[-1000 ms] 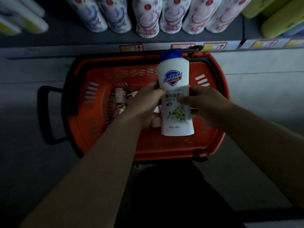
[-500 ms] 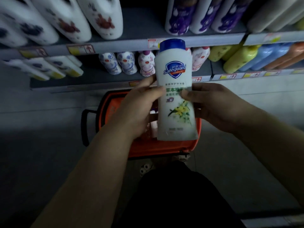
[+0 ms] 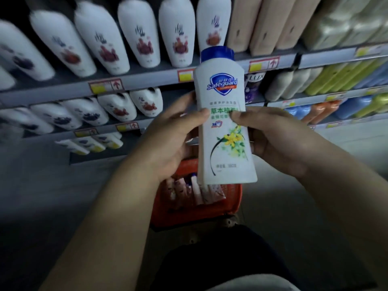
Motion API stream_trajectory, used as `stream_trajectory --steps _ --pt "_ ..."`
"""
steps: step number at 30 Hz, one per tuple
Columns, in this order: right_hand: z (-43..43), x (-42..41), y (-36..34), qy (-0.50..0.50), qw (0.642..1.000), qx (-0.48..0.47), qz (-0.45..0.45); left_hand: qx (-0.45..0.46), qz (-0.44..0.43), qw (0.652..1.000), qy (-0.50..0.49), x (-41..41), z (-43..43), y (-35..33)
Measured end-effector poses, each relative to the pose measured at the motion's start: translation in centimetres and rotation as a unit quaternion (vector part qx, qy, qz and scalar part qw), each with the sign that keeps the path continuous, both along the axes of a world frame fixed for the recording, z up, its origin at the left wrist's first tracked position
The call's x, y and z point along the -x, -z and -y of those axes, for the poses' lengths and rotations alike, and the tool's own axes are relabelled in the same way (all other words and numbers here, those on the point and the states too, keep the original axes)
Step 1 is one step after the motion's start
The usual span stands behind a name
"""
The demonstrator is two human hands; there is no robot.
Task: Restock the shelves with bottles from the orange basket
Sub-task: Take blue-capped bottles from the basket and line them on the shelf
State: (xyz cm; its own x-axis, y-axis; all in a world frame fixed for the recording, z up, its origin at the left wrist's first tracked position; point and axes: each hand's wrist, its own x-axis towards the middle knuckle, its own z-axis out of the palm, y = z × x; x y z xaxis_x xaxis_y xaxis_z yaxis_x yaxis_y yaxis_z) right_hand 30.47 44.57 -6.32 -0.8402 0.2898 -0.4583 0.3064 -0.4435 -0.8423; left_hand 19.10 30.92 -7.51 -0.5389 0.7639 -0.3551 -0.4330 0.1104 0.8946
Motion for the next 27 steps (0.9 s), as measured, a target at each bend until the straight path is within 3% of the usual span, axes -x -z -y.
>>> stream_trajectory --steps 13,27 --pt "-2.2 -1.2 -10.4 0.072 0.993 -0.071 -0.061 -0.051 -0.091 0.994 0.04 0.1 -3.6 -11.2" --pt "-16.6 2.8 -17.6 0.089 0.978 -0.129 -0.136 -0.103 -0.184 0.977 0.02 3.2 -18.2 -18.8"
